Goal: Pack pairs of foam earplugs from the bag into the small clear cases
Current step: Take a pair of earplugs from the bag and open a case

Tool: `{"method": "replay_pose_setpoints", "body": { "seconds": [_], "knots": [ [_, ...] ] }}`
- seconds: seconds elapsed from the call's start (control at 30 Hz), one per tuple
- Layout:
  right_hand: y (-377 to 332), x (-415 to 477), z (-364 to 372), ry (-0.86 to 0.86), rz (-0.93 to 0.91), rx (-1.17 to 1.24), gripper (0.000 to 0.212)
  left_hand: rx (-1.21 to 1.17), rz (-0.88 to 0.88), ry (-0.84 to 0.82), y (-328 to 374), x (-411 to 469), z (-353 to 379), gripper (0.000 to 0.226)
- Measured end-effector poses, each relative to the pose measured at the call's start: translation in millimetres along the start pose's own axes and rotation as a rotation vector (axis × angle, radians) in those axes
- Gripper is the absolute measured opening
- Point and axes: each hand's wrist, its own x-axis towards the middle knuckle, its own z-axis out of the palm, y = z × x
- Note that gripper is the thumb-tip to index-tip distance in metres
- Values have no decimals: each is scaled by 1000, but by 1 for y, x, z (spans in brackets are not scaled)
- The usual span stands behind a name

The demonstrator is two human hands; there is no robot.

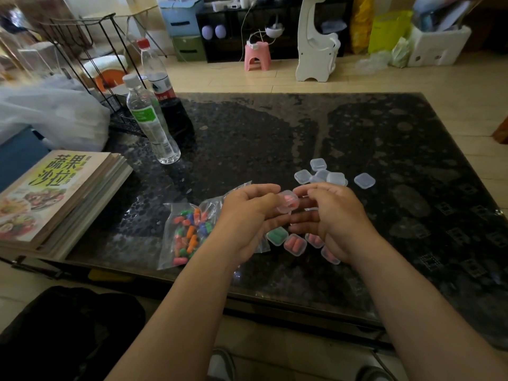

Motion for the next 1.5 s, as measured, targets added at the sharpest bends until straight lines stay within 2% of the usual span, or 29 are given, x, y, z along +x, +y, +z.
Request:
{"method": "replay_pose_setpoints", "body": {
  "seconds": [0.1,0.17,0.27,0.37,0.53,0.63,0.73,0.9,1.07,1.13,1.2,1.3,1.4,1.5],
  "knots": [
    [4,1,-1,-50,-22,3,13,23,-1,-24,-1,0,-2,42],
    [7,2,-3,-73,-50,-38,12,53,4,-34,-1,1,-4,43],
    [8,1,-4,-98,-62,-45,21,79,6,-28,-1,1,-4,38],
    [7,0,-3,-85,-54,4,12,49,4,-29,0,1,-4,32],
    [6,2,-3,-75,-40,-10,9,19,8,-11,1,1,-4,22],
    [8,2,-2,-122,-59,-38,24,28,-2,-2,1,2,-5,19],
    [9,3,-2,-128,-61,-33,31,31,-6,-3,1,1,-5,19],
    [9,3,-1,-122,-71,-32,29,34,-2,-4,0,1,-5,17],
    [9,5,0,-49,-60,-20,10,15,-13,-8,2,0,-4,21],
    [10,7,-1,-60,-67,-37,14,7,-15,-4,1,1,-5,24],
    [11,6,0,-96,-95,-44,27,-5,-17,-4,0,2,-6,27],
    [13,3,1,-85,-169,-145,37,-34,-14,29,-1,2,-6,23],
    [18,1,5,-38,-265,-297,34,-20,-8,53,-2,3,-4,20],
    [20,2,8,18,-320,-342,26,-7,-11,57,-2,2,-1,17]
  ]
}}
